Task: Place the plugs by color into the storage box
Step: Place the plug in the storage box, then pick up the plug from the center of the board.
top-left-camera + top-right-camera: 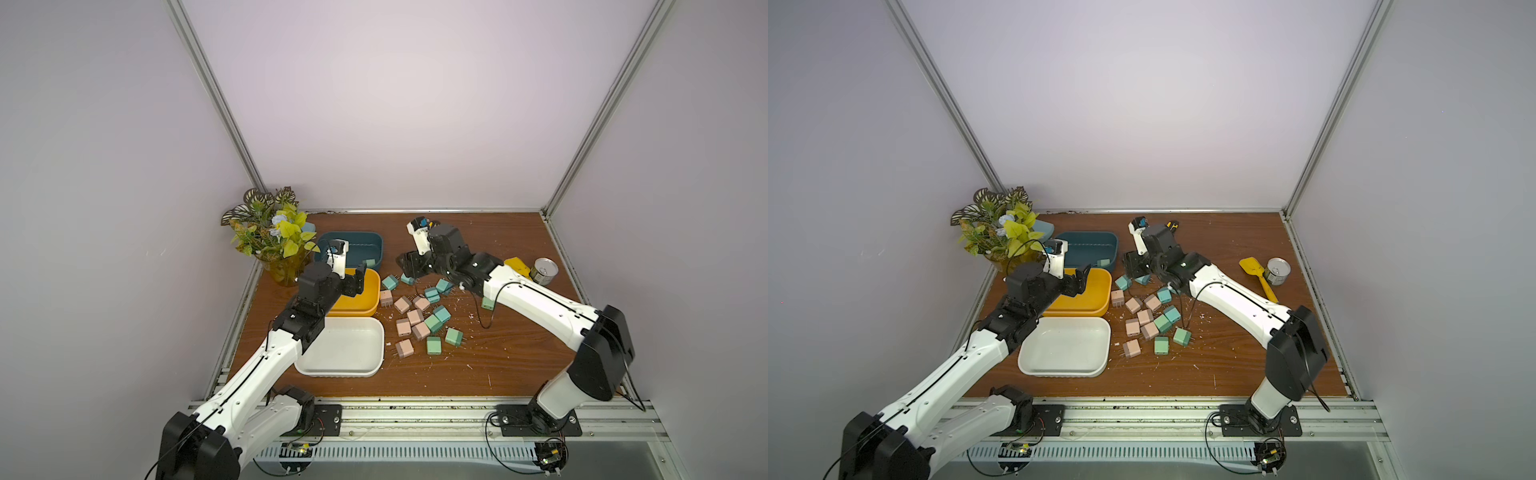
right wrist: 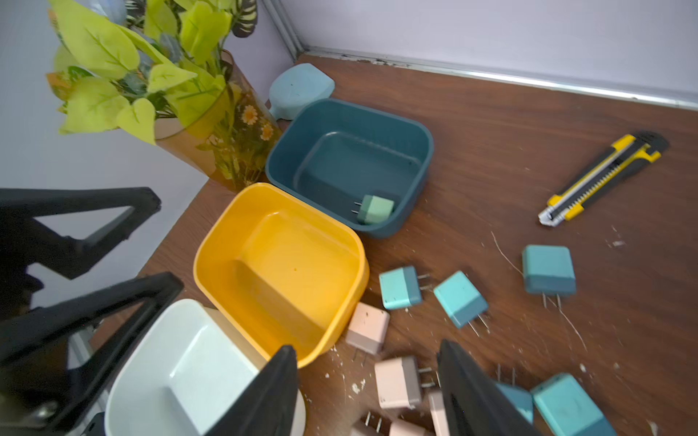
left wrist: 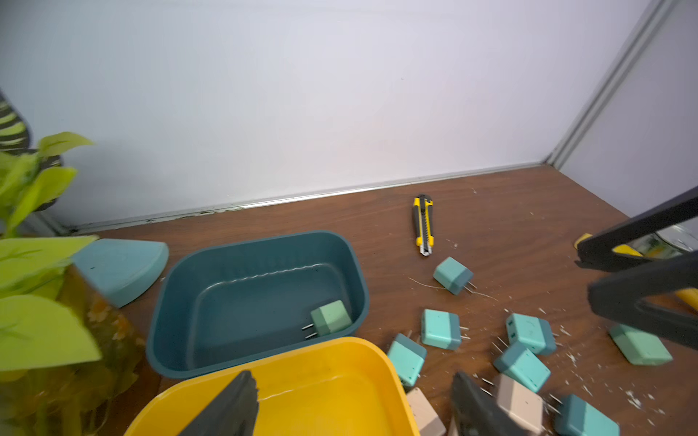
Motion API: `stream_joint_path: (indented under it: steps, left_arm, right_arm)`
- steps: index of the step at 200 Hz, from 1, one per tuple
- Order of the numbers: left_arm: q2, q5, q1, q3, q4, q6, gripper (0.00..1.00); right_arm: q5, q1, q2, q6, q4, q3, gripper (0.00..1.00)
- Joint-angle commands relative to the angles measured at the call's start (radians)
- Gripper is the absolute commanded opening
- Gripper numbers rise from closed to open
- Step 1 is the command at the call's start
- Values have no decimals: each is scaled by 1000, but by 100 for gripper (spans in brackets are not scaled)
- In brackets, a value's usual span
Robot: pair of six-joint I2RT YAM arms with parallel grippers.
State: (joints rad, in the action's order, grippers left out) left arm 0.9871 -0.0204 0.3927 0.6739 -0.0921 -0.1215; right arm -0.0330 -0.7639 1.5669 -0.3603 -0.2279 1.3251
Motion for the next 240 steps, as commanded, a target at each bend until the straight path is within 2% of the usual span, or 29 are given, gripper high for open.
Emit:
stream_joint_path:
  steps: [1,48,100,162,204,240]
  left_arm:
    - [31,-47,49,8,-11,49,80]
    - [125,-90,169,55,40,59,79]
    - [208,-123,294,104,82,31,79]
    - [348,-192,355,157,85,-58,79]
    - [499,-220,372,302,179,-61,77]
    - [626,-200,436,411,214,-44,76]
  right_arm:
    - [-73,5,-115,-35,8,-107,65]
    - [-113,7,-387,-130,-17,-383,66]
    - [-179,10,-549,-217,-110,-504,65]
    - [-315,11,-680,-275,-127,-571,65]
    - [-299,12,-694,-297,-136,-571,65]
    - [-293,12,-708,-322,-168,-595,64]
